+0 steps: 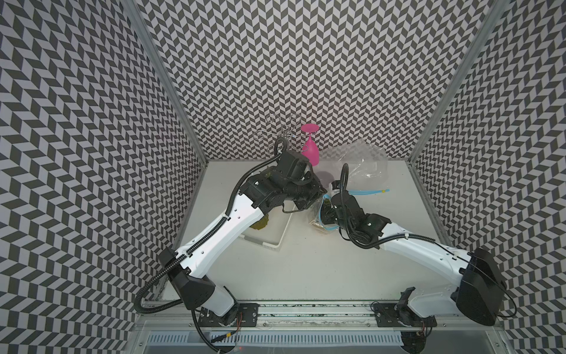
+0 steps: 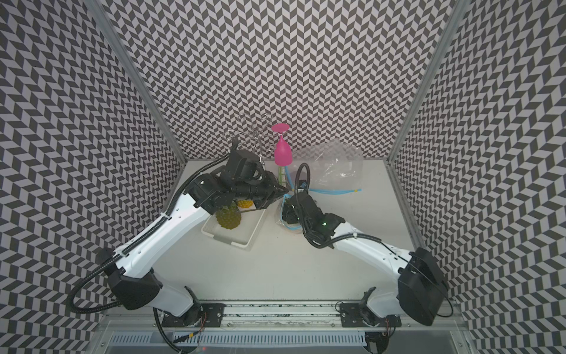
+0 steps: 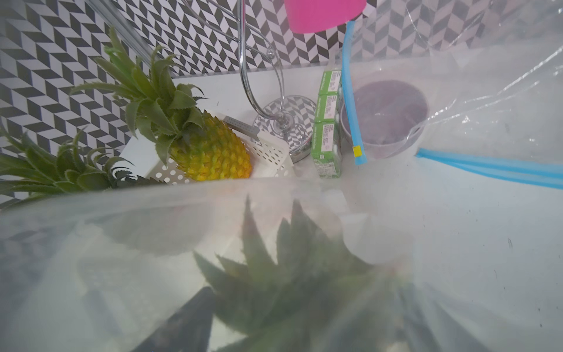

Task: Open the zip-top bag and take out the pineapple
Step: Pick up the pineapple from the zipper food storage bag.

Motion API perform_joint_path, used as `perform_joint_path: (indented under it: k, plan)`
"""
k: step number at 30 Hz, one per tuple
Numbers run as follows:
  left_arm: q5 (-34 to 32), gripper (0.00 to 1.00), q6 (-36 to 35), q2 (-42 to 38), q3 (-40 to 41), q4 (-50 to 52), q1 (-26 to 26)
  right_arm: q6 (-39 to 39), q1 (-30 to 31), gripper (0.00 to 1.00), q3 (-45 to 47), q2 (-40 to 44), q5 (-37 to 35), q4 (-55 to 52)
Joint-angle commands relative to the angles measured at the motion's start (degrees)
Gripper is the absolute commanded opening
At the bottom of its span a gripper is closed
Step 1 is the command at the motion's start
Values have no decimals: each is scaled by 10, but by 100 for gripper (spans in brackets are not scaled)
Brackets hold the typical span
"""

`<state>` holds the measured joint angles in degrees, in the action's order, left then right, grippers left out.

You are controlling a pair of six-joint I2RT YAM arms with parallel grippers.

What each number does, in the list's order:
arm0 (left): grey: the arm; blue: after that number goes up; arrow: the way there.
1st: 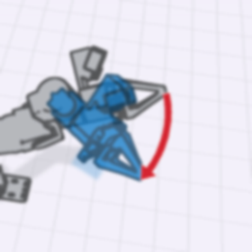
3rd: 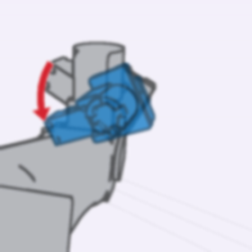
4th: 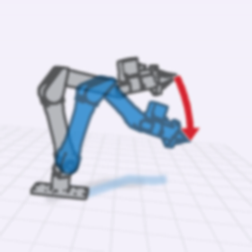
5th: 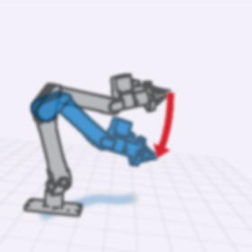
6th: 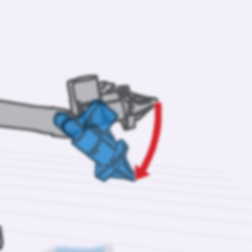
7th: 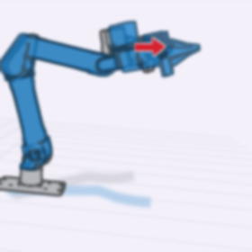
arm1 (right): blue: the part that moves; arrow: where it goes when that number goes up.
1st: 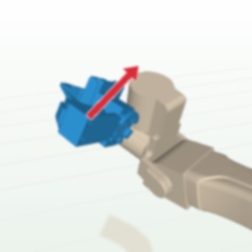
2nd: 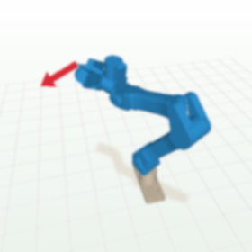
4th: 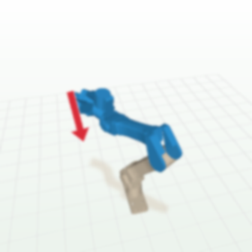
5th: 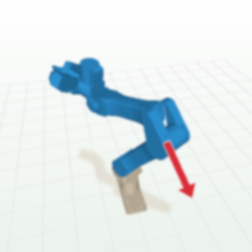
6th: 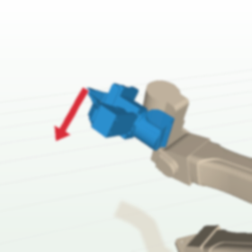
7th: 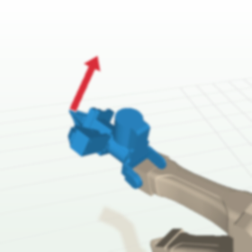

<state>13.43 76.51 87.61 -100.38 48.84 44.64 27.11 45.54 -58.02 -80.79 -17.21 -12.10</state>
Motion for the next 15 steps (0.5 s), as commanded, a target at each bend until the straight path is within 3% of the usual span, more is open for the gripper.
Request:
perform_joint_path:
  k: [1,3,6,8,12,15]
  plan:
    - [18,0,8,-11,-6,-28,8,-13,2,76,-6,-38,-12,24]
    - [16,0,6,-10,-11,-25,8,-15,2,58,-20,-54,-6,-6]
    - [9,0,-2,-7,-20,-18,7,-11,2,14,-19,-43,-3,-18]
    - [-1,11,-12,-5,-27,-12,6,-7,1,0,-16,-13,-5,-15]
    - [-26,43,-44,1,-45,-1,3,0,-9,0,-22,49,6,-11]
    - [-57,54,-71,6,-65,17,-5,21,-47,0,-48,72,67,-42]
